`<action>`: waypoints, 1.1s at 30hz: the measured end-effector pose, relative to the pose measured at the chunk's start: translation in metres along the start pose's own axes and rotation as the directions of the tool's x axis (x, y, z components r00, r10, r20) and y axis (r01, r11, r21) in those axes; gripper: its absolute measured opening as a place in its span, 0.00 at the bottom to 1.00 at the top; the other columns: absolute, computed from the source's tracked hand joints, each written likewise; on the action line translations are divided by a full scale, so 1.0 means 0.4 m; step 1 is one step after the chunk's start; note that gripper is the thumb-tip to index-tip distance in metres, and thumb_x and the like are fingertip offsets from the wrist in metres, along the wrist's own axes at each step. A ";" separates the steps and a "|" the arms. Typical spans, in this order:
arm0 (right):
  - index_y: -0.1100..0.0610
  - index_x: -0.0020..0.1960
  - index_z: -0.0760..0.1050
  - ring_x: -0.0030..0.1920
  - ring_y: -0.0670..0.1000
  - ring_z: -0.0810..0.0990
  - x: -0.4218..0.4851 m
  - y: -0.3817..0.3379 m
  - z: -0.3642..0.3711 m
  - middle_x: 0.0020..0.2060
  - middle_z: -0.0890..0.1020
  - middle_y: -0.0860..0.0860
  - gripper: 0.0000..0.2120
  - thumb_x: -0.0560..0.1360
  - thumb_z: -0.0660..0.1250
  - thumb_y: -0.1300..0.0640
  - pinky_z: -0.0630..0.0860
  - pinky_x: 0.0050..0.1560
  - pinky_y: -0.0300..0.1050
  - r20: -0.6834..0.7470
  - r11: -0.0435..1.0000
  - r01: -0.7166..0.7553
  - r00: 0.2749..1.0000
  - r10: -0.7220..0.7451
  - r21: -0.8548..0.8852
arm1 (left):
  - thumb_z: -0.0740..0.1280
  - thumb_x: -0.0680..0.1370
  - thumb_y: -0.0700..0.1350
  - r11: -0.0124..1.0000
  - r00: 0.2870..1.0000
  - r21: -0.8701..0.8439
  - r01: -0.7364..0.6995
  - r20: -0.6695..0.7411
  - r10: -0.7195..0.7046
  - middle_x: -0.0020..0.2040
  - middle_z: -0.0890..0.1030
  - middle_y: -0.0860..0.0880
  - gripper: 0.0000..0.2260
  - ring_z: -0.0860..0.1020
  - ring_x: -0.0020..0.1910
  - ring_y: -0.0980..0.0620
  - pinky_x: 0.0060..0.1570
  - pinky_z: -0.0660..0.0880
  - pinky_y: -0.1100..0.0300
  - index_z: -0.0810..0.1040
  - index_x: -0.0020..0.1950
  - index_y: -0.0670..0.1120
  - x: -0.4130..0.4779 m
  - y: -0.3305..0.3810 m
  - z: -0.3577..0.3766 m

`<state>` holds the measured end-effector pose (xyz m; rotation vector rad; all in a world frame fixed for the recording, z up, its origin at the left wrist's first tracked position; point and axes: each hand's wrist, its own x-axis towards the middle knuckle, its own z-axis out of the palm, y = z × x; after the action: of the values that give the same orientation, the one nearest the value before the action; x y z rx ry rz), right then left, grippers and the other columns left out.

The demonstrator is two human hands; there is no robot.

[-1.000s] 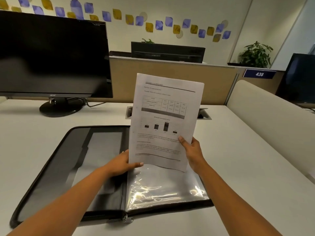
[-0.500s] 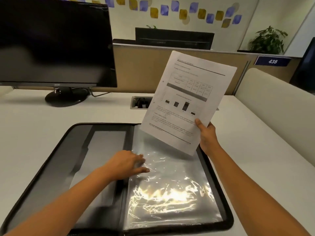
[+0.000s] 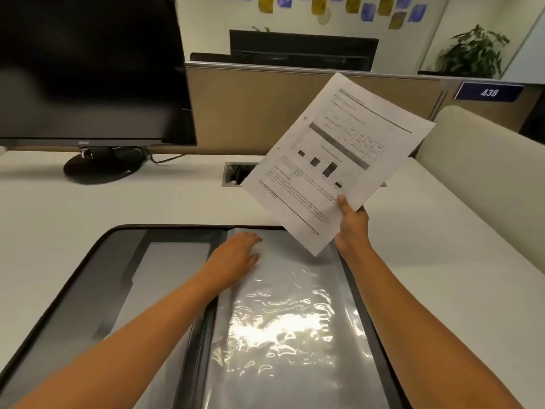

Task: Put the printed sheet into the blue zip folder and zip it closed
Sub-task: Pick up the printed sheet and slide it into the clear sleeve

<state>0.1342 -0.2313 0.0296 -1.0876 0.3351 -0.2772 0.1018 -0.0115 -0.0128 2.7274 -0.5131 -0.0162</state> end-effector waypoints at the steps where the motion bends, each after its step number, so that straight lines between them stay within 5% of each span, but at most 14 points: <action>1: 0.58 0.62 0.71 0.56 0.57 0.76 0.007 0.002 0.005 0.57 0.78 0.56 0.14 0.76 0.63 0.60 0.73 0.61 0.60 -0.017 1.000 -0.009 1.000 0.009 0.023 | 0.59 0.79 0.49 1.000 0.999 0.002 0.010 0.036 -0.010 0.75 0.61 0.47 0.22 0.58 0.74 0.50 0.70 0.55 0.58 0.61 0.72 0.46 0.024 0.001 0.005; 7: 0.58 0.62 0.71 0.61 0.60 0.75 0.061 0.003 0.027 0.62 0.76 0.59 0.14 0.77 0.62 0.61 0.71 0.62 0.63 -0.063 0.991 -0.045 0.997 0.053 0.130 | 0.56 0.80 0.53 0.999 0.987 0.036 -0.007 0.159 0.001 0.77 0.53 0.47 0.27 0.50 0.76 0.49 0.74 0.48 0.52 0.52 0.75 0.45 0.099 0.005 0.050; 13: 0.60 0.64 0.70 0.62 0.61 0.75 0.108 0.014 0.046 0.62 0.76 0.60 0.17 0.76 0.63 0.60 0.71 0.61 0.65 -0.057 0.980 -0.084 0.994 0.096 0.182 | 0.60 0.79 0.46 0.990 0.997 -0.141 0.009 -0.077 -0.020 0.71 0.69 0.47 0.19 0.63 0.72 0.51 0.68 0.60 0.59 0.66 0.70 0.46 0.092 0.001 0.086; 19: 0.59 0.62 0.71 0.54 0.56 0.77 0.133 0.031 0.072 0.50 0.80 0.54 0.14 0.77 0.62 0.61 0.74 0.59 0.60 -0.026 0.970 -0.090 0.995 0.099 0.228 | 0.65 0.75 0.39 0.971 0.967 -0.237 0.016 -0.245 -0.076 0.54 0.82 0.44 0.16 0.77 0.56 0.46 0.57 0.69 0.56 0.75 0.63 0.45 0.111 0.004 0.075; 26: 0.58 0.65 0.69 0.52 0.55 0.77 0.157 0.026 0.106 0.49 0.79 0.53 0.16 0.77 0.61 0.61 0.77 0.52 0.55 0.079 0.967 -0.107 0.993 0.091 0.231 | 0.66 0.73 0.56 0.984 0.982 -0.175 0.023 -0.178 -0.055 0.44 0.78 0.48 0.13 0.72 0.47 0.50 0.50 0.64 0.56 0.82 0.49 0.49 0.142 0.002 0.067; 33: 0.55 0.56 0.72 0.47 0.53 0.78 0.187 0.035 0.133 0.45 0.79 0.51 0.09 0.77 0.62 0.60 0.76 0.52 0.56 0.109 0.988 -0.124 0.988 0.114 0.090 | 0.69 0.72 0.54 0.946 0.974 -0.323 -0.041 -0.225 -0.034 0.39 0.76 0.57 0.10 0.72 0.41 0.58 0.54 0.60 0.60 0.73 0.46 0.50 0.132 0.016 0.070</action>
<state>0.2247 -0.2102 0.0299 -0.9784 0.2897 -0.1292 0.1465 -0.0454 -0.0338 2.3655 -0.4079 0.1945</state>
